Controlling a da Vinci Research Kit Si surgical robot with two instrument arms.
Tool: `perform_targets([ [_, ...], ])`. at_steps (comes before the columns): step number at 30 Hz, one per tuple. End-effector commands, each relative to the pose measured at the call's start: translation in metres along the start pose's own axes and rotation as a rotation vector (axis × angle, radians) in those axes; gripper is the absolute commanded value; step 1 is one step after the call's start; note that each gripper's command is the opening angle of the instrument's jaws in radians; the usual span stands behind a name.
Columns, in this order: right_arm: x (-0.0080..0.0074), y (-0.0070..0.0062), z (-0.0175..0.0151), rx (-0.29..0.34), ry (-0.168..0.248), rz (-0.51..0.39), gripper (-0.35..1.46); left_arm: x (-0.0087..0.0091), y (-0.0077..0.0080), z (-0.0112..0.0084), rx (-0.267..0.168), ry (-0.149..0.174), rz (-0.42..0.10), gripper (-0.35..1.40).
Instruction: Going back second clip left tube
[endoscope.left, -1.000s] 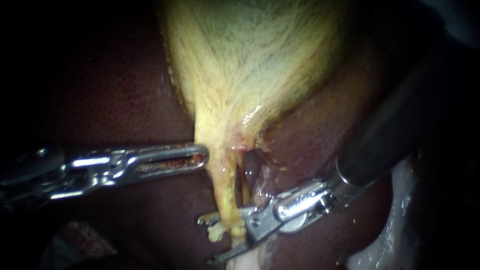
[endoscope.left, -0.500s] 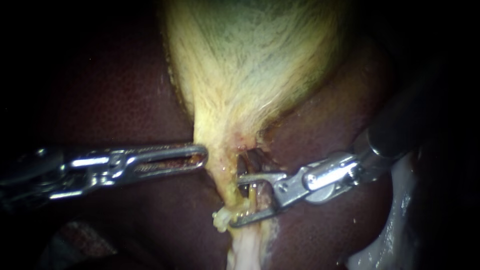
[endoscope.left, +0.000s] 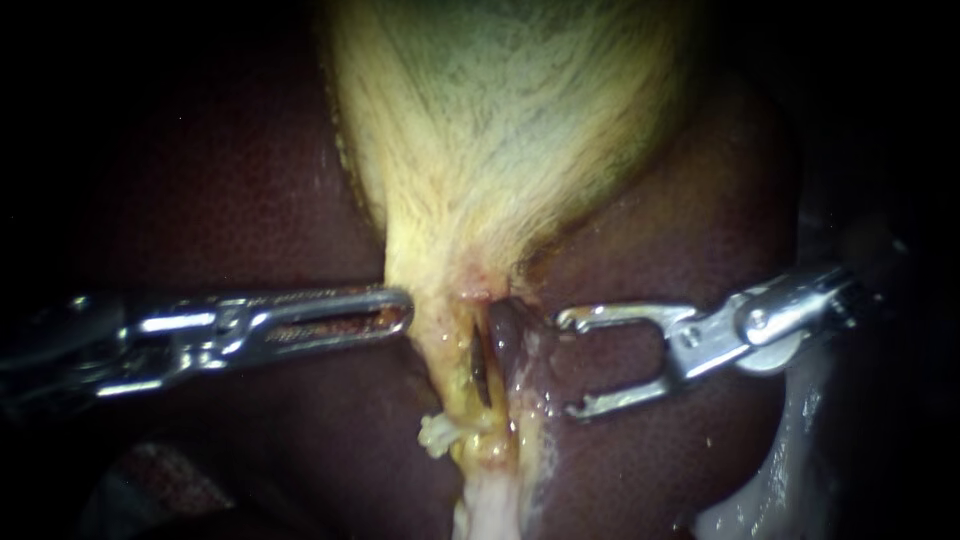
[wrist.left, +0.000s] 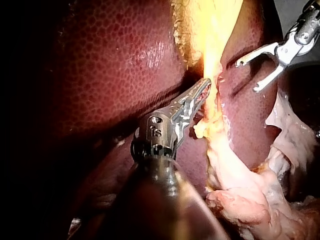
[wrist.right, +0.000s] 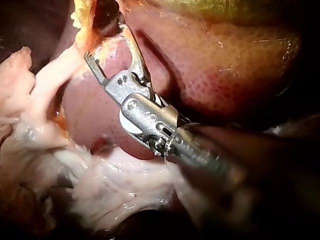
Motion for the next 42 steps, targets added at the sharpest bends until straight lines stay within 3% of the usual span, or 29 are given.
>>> perform_targets([
  [1,0.0002,-0.0002,-0.0001,0.002,-0.002,-0.004,0.60,0.0000,0.0000,0.0001,-0.001,0.000,0.000,-0.35],
  [8,0.0006,-0.0006,0.0003,0.019,0.002,-0.012,0.60,-0.0001,0.0012,0.0010,-0.007,-0.004,-0.001,-0.35],
  [17,0.0005,-0.0007,0.0001,0.026,0.004,-0.018,0.60,0.0007,0.0039,0.0044,-0.019,-0.007,0.007,-0.35],
  [28,0.0005,-0.0007,0.0001,0.029,0.005,-0.019,0.60,0.0019,0.0020,0.0060,-0.015,0.004,0.012,-0.35],
  [42,0.0006,-0.0008,0.0001,0.032,0.006,-0.019,0.60,0.0021,0.0021,0.0066,-0.012,0.009,0.014,-0.35],
])
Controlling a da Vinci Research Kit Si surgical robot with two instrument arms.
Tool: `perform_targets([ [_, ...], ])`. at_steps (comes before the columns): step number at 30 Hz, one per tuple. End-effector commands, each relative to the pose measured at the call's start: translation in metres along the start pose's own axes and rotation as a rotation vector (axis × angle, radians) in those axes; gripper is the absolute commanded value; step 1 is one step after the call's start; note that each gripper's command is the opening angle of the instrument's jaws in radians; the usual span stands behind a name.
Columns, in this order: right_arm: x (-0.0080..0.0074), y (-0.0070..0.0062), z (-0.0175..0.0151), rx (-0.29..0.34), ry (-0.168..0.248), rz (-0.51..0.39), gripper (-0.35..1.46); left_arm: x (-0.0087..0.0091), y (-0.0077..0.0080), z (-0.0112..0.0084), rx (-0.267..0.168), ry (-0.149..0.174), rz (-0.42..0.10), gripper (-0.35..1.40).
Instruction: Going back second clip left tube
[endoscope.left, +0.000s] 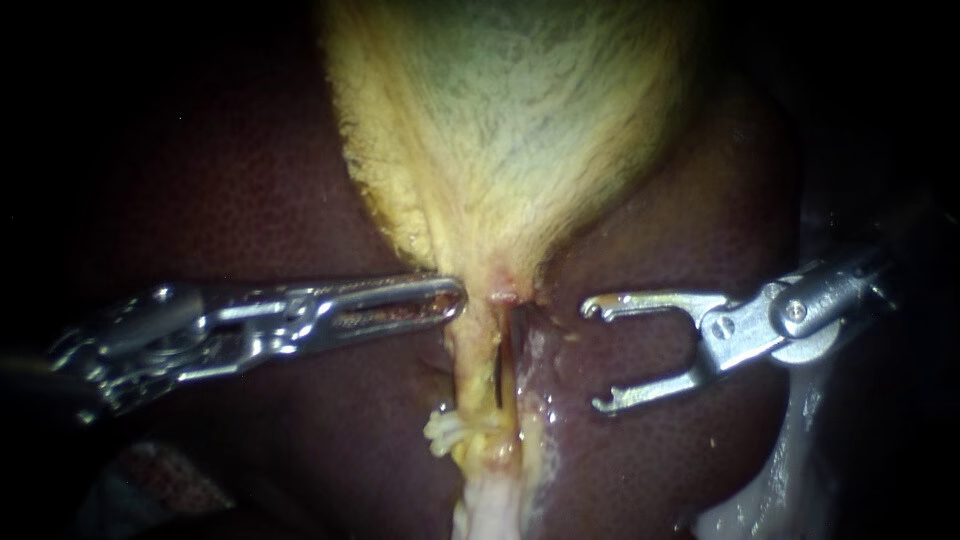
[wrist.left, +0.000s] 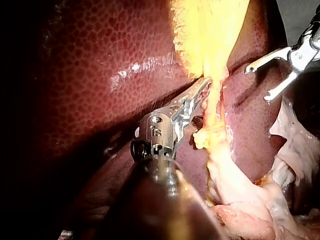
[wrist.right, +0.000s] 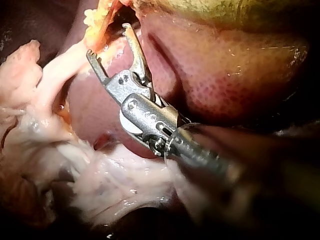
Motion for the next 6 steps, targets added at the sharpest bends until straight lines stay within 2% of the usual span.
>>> perform_targets([
  [1,0.0001,0.0000,0.0000,0.000,0.001,0.000,0.60,0.0000,0.0001,0.0000,0.001,0.000,0.000,-0.35],
  [6,0.0001,-0.0001,0.0000,0.003,0.002,0.000,0.60,0.0000,0.0001,0.0001,0.001,0.000,0.000,-0.35],
])
